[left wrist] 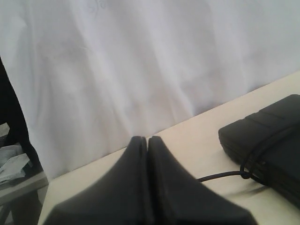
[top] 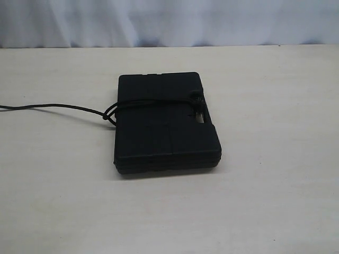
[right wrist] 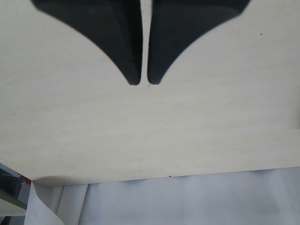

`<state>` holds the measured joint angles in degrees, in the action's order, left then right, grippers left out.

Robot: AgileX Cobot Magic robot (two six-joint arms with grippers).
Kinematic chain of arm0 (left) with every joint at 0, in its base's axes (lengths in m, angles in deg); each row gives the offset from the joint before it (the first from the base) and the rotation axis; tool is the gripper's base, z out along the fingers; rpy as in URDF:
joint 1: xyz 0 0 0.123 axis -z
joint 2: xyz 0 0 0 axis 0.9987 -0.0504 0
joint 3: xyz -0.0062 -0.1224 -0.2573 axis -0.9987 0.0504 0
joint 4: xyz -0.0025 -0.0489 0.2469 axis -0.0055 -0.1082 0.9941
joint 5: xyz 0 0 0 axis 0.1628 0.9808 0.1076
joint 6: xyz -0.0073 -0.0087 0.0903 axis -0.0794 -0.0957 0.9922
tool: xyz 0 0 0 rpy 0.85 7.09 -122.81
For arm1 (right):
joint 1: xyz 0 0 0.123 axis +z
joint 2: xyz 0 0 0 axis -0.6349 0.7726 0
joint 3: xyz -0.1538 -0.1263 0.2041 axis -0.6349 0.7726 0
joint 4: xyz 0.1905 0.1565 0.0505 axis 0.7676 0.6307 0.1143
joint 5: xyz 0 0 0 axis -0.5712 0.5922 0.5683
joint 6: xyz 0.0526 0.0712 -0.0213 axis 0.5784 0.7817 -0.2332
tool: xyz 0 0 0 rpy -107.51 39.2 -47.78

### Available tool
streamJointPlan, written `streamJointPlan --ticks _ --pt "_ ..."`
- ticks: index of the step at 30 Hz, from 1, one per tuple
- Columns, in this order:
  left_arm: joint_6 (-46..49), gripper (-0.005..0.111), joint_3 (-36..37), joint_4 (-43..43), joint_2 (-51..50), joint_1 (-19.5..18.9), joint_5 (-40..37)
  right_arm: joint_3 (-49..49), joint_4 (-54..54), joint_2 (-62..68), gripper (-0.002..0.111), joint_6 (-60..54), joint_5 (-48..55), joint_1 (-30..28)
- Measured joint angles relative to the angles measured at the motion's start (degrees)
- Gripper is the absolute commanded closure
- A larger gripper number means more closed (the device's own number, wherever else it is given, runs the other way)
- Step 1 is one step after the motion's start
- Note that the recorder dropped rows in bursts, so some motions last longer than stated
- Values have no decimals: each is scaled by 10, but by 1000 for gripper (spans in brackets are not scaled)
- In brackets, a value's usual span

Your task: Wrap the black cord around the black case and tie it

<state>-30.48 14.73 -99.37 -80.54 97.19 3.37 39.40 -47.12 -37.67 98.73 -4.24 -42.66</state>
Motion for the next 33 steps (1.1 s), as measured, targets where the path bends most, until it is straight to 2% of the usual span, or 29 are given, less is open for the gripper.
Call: streamJointPlan --ticks 6,9,15,18,27,29,33 --pt "-1 107 34 -1 21 0 35 0 0 0 104 0 0 0" --pt "-20 107 40 25 57 0 19 0 0 0 104 0 1 0" --pt "-188 107 40 159 80 0 -32 0 0 0 104 0 2 0" --pt "-267 107 40 188 81 0 -56 0 0 0 104 0 2 0" --pt "-342 107 40 197 81 0 -115 0 0 0 104 0 2 0" --pt "-351 107 40 197 81 0 -148 0 0 0 104 0 2 0" --pt "-355 107 40 197 81 0 -166 0 0 0 104 0 2 0"
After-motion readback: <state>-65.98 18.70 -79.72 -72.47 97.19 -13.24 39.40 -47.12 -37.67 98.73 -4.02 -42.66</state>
